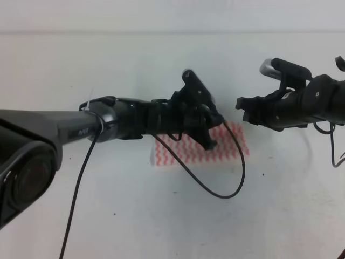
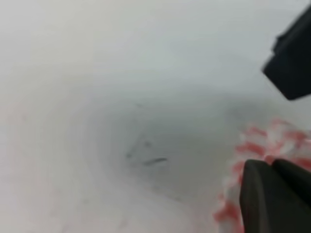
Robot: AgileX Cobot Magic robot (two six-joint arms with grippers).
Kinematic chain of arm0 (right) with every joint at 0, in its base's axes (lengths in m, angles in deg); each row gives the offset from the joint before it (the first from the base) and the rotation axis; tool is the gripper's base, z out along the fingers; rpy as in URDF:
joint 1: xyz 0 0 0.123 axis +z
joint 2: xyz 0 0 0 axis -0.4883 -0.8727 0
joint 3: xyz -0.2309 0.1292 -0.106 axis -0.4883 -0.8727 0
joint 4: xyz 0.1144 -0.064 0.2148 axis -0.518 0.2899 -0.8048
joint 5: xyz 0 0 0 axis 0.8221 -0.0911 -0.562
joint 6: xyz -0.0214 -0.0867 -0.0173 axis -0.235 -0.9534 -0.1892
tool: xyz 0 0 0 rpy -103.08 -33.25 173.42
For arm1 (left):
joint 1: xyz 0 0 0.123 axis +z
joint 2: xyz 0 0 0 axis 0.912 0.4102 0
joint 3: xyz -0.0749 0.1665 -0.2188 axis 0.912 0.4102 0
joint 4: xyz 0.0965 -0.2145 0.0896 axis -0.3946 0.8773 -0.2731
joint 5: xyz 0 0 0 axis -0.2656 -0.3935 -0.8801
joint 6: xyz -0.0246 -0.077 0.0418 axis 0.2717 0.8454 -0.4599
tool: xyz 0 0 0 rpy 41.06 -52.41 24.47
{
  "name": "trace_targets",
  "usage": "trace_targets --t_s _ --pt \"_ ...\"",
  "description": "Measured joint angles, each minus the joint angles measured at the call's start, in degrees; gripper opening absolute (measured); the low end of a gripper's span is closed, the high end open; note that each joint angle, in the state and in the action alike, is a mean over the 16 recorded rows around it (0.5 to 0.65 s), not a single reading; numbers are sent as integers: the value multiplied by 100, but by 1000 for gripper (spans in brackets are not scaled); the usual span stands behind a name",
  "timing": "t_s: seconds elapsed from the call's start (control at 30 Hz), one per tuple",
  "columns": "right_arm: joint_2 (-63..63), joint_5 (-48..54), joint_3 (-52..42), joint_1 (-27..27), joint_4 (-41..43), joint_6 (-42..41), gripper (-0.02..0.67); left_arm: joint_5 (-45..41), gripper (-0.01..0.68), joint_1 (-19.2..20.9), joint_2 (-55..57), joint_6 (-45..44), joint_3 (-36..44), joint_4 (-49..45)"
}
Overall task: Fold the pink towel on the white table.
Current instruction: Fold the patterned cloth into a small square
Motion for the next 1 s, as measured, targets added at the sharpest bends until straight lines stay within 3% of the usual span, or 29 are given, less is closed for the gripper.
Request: trace_targets --t_s 0.23,0.4,0.77,1.0 --pt "-1 86 77 -7 -8 0 240 281 -4 0 -82 226 -158 -64" --pt "1 323 282 -7 -2 0 235 535 -4 18 -319 1148 -188 -630" --pt "-60 958 811 -7 195 -1 209 357 -4 153 -1142 5039 -182 -3664" --pt "-239 1218 1049 -7 306 -80 200 153 -4 218 -1454 6616 -12 -4910"
